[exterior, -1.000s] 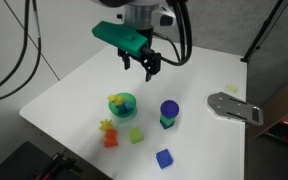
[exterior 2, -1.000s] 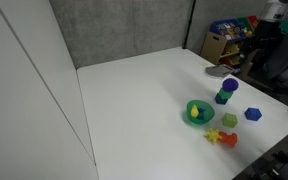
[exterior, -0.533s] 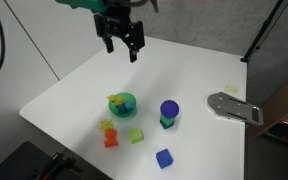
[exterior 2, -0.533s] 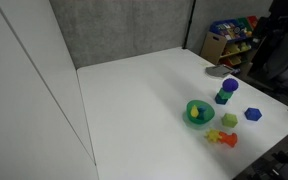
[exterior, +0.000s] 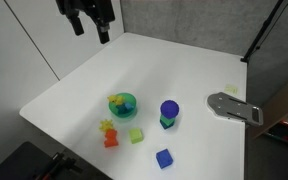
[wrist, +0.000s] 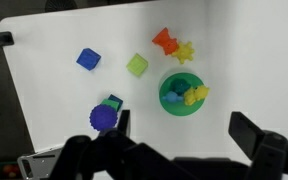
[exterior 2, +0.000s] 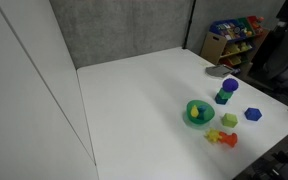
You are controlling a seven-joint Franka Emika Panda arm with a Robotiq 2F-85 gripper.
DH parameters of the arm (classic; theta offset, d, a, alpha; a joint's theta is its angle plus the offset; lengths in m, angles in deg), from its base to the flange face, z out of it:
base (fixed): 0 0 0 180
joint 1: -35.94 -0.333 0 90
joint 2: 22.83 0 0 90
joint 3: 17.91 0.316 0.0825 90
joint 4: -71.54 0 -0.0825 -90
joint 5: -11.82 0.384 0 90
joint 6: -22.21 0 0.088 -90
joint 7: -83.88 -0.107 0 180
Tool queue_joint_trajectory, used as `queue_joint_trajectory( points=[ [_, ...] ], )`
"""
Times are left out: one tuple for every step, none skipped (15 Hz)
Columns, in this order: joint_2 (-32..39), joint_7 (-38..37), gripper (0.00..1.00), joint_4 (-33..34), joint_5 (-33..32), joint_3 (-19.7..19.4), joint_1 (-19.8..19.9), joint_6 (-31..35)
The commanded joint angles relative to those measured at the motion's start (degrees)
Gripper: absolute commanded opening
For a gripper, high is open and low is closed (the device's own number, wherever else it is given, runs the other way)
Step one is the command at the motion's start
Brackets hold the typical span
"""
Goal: Put the dark green bowl on the dark blue block then place the ball on top of them
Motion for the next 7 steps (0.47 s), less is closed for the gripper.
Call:
queue_joint_trajectory(
  points=[
    [-6.1,0.0,1.00,-2.4,0.1,0.3,-0.7,-2.0],
    [-7.1,0.2,1.00,-2.8,0.2,0.3,-0.8,-2.2],
    [-8.1,0.4,1.00,-3.3,0.4,0.3,-0.9,-2.2],
    [-9.0,1.1,1.00,-4.8,0.6,0.0,-1.1,-1.8],
    [-6.4,0.2,1.00,-2.2,0.0,0.3,-0.8,-1.9],
    [-7.2,0.3,1.00,-3.0,0.1,0.3,-0.8,-1.9],
    [-7.8,0.4,1.00,-3.6,0.1,0.3,-0.8,-1.9]
  ],
)
